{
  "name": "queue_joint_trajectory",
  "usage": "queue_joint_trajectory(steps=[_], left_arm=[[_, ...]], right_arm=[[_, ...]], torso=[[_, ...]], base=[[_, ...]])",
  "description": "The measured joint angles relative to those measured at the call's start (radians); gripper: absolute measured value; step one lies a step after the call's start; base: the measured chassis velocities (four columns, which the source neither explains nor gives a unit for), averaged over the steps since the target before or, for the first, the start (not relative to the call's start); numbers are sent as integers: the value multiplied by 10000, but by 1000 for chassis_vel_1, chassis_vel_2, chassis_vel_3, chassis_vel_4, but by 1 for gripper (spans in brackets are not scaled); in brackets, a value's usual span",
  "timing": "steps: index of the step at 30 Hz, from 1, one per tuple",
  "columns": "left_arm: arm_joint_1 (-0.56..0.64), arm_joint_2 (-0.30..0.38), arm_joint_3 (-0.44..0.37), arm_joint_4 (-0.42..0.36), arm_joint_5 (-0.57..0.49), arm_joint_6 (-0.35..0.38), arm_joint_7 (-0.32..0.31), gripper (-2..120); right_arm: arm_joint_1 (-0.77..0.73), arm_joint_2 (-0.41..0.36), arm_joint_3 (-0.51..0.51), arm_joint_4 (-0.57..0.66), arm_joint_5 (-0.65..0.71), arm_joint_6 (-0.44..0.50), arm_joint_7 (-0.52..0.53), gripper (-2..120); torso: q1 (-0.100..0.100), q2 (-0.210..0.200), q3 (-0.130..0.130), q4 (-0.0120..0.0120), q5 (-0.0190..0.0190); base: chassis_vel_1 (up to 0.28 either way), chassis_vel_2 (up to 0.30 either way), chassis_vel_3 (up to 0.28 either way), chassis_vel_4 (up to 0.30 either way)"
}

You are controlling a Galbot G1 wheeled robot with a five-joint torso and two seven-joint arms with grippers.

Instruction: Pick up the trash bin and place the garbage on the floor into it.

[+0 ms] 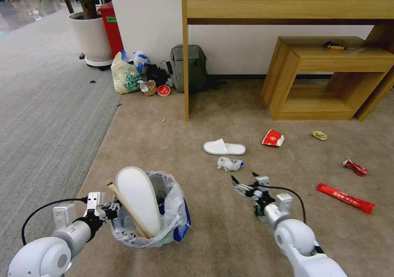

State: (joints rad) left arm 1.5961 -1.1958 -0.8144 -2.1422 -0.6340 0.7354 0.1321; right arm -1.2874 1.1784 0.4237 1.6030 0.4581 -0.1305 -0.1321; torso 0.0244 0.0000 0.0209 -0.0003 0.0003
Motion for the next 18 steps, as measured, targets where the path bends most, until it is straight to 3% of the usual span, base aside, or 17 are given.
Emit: queue_joint_trajectory(steps=[10, 18], left_arm=[[6, -12, 24, -8, 72, 0, 2, 0], [-59, -32, 113, 69, 129, 0, -14, 0]], right_arm=[[361, -88, 365, -2377, 42, 255, -423, 100], [206, -307, 491, -2770, 273, -144, 383, 100]], torso=[[0, 0, 0, 1, -1], [0, 0, 0, -1, -3]], base=[[0, 0, 0, 0], [0, 0, 0, 0]])
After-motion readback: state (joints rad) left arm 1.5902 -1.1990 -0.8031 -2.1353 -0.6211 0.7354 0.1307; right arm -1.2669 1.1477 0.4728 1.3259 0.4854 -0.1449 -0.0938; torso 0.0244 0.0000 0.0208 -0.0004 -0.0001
